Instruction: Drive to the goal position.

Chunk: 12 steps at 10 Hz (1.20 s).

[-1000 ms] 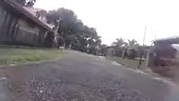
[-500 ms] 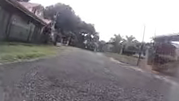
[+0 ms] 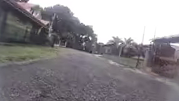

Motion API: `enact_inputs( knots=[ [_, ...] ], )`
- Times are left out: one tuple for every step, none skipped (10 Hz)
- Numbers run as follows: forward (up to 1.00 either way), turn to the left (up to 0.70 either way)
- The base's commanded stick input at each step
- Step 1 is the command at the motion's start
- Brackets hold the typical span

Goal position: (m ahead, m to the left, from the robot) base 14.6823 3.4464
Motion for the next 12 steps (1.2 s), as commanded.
enact_inputs(
  knots=[
    [0.7, 0.0],
    [0.7, 0.0],
    [0.7, 0.0],
    [0.7, 0.0],
    [0.7, 0.0],
    [0.7, 0.0],
    [0.7, 0.0],
    [0.7, 0.0],
    [0.7, 0.0],
    [0.7, 0.0],
    [0.7, 0.0],
    [0.7, 0.0]
  ],
)
